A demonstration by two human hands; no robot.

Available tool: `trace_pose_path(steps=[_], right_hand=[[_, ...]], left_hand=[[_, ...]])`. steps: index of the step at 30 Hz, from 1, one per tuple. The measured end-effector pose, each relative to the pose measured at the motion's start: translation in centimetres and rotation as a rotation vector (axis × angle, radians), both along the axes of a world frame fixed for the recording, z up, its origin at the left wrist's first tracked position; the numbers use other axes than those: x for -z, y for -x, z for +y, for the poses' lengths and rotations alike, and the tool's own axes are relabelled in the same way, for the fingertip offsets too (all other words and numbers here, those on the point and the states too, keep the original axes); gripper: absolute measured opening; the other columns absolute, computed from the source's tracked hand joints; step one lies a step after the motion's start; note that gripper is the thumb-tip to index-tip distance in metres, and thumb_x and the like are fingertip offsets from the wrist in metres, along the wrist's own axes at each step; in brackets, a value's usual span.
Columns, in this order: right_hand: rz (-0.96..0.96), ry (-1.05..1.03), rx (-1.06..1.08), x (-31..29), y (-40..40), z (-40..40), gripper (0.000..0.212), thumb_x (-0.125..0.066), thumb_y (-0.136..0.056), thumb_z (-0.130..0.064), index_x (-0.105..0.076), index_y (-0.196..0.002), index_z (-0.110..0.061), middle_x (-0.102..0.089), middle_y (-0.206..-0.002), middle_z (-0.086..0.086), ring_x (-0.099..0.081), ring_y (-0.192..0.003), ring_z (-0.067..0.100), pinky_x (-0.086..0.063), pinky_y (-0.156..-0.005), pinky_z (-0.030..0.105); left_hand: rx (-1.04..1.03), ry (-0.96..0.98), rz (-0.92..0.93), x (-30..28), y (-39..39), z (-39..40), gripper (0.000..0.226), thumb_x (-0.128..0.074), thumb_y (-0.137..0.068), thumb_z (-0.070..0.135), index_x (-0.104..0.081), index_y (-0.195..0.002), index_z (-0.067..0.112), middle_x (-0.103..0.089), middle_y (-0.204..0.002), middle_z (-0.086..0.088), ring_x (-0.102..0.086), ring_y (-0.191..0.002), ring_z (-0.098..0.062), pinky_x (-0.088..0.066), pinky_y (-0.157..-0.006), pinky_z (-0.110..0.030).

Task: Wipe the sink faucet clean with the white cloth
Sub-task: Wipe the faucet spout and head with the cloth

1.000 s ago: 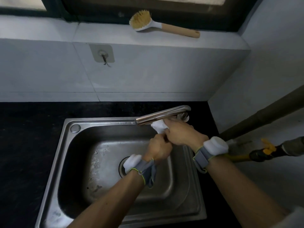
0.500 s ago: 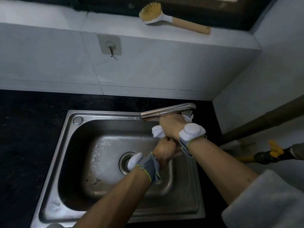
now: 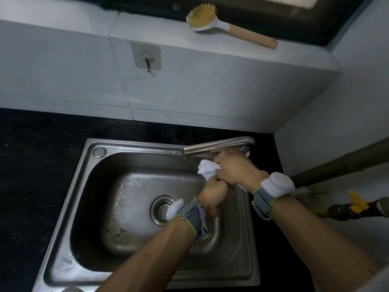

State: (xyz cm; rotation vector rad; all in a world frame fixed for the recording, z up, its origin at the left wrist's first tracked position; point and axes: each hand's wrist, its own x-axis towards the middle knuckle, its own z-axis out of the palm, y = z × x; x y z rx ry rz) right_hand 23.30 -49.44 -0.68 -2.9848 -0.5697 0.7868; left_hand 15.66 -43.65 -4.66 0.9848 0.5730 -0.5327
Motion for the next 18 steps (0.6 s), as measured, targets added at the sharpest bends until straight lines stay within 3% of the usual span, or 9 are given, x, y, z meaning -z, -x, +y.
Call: trace_pose_path(steps=[3,6,10,13,16,18], right_hand=[[-0.017,0.03,-0.018,-0.2,0.0,0.5,0.024,-0.056,-0.072,-0.019,-0.071,-0.089,-0.014,-0.07,-0.098,0.011,-0.064,-0.096,0.032,-0.055,-0.081,0.037],[-0.058,0.105,-0.073,-0.1,-0.1,1.3,0.022,-0.053,-0.086,-0.015,-0.07,-0.1,-0.013,-0.069,-0.103,0.01,-0.064,-0.101,0.032,-0.049,-0.081,0.032],[-0.106,0.092,-0.05,1.0,-0.3,2.3,0.029,-0.034,-0.099,-0.009,-0.06,-0.092,0.0,-0.055,-0.087,0.012,-0.057,-0.1,0.032,-0.042,-0.082,0.037],[-0.096,0.091,-0.055,2.5,-1.2,2.7,0.031,-0.034,-0.098,-0.013,-0.062,-0.106,-0.001,-0.061,-0.105,0.017,-0.057,-0.112,0.036,-0.042,-0.088,0.043],[-0.094,0.164,-0.131,4.8,-2.4,2.5,0.027,-0.038,-0.094,-0.021,-0.05,-0.07,-0.018,-0.057,-0.083,0.002,-0.061,-0.092,0.036,-0.052,-0.08,0.047],[-0.077,0.237,-0.167,8.6,-4.3,1.8,0.028,-0.036,-0.091,-0.022,-0.039,-0.064,-0.02,-0.058,-0.079,0.005,-0.06,-0.079,0.038,-0.054,-0.07,0.051]], left_hand=[[-0.036,-0.02,0.001,0.0,-0.2,0.0,0.031,-0.039,-0.084,-0.012,-0.06,-0.085,0.011,-0.054,-0.068,-0.004,-0.047,-0.058,-0.01,-0.039,-0.083,-0.037],[-0.036,-0.024,-0.014,-0.1,-0.4,0.0,0.032,-0.037,-0.09,-0.014,-0.058,-0.086,0.01,-0.059,-0.076,-0.007,-0.052,-0.065,-0.012,-0.047,-0.077,-0.032],[-0.017,-0.051,0.004,-0.1,-0.3,0.5,0.02,-0.046,-0.089,-0.004,-0.06,-0.086,0.01,-0.063,-0.078,-0.012,-0.059,-0.057,-0.011,-0.047,-0.063,-0.028],[0.0,-0.064,0.015,0.7,0.1,0.6,0.023,-0.056,-0.075,0.011,-0.066,-0.095,0.009,-0.068,-0.107,-0.031,-0.06,-0.086,-0.028,-0.046,-0.077,-0.04],[0.012,-0.026,-0.023,0.8,0.2,1.0,0.026,-0.061,-0.076,0.013,-0.068,-0.101,0.014,-0.073,-0.102,-0.018,-0.064,-0.091,-0.028,-0.05,-0.089,-0.043],[0.022,0.004,-0.057,1.2,0.2,1.0,0.02,-0.06,-0.087,0.007,-0.067,-0.102,0.016,-0.073,-0.096,-0.007,-0.067,-0.087,-0.022,-0.052,-0.095,-0.043]])
